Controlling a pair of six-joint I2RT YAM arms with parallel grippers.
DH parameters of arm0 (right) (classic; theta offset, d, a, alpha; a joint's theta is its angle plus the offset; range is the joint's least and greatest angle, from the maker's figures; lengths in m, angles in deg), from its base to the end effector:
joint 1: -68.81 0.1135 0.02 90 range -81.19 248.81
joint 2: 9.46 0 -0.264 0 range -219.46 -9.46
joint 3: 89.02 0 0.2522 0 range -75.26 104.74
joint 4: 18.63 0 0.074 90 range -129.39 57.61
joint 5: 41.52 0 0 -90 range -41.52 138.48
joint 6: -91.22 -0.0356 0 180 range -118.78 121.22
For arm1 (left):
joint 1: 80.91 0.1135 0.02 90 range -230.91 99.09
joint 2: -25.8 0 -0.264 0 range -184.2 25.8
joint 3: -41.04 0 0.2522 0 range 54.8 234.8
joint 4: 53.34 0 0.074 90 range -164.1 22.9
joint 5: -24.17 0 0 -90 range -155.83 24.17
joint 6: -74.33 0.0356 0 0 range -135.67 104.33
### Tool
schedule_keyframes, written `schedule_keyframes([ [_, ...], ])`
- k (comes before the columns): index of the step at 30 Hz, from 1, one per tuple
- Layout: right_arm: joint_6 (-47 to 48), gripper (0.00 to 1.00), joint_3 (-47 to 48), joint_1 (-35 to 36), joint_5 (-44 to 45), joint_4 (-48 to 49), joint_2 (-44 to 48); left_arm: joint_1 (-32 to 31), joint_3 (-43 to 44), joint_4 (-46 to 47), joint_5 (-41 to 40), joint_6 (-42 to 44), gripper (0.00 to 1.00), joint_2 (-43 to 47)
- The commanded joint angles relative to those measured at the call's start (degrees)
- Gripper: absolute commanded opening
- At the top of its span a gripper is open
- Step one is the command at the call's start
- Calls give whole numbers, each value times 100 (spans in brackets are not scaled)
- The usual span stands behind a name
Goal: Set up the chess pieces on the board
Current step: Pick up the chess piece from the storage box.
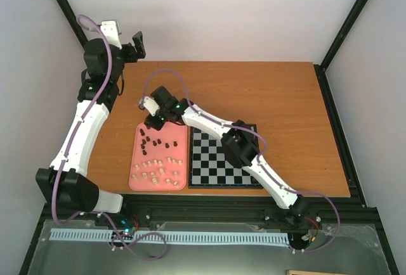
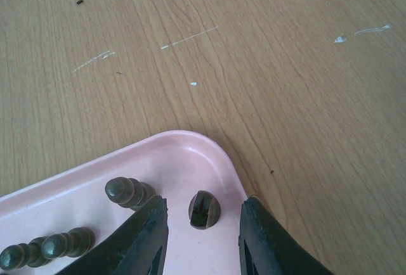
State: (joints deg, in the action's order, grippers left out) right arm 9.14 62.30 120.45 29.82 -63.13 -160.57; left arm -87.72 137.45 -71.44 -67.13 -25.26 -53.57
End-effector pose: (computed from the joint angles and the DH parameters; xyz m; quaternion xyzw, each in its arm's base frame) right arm 0.3513 0.4622 0.1667 -0.5063 0.7579 0.2814 0.3001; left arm 0.3198 -0.0374 0.4448 -0.0253 0.7132 -0.0919 0.6945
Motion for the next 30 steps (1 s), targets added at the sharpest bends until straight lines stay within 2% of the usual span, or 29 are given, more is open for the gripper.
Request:
schedule_keyframes([
  [1, 50, 31, 242, 48, -107, 110, -197, -15, 96, 86, -43, 123, 100, -2],
  [14, 34, 23, 313, 90, -94, 116, -352, -15, 82, 76, -133, 187, 100, 27],
  [22, 62, 23, 324, 119, -37, -5, -419, -15, 67, 78, -134, 172, 100, 22],
  [27, 78, 10, 326, 117, 89, -26, -402, -15, 66, 74, -146, 176, 100, 36],
  [30, 95, 6, 320, 114, 167, -37, -370, -14, 71, 81, -154, 185, 100, 21],
])
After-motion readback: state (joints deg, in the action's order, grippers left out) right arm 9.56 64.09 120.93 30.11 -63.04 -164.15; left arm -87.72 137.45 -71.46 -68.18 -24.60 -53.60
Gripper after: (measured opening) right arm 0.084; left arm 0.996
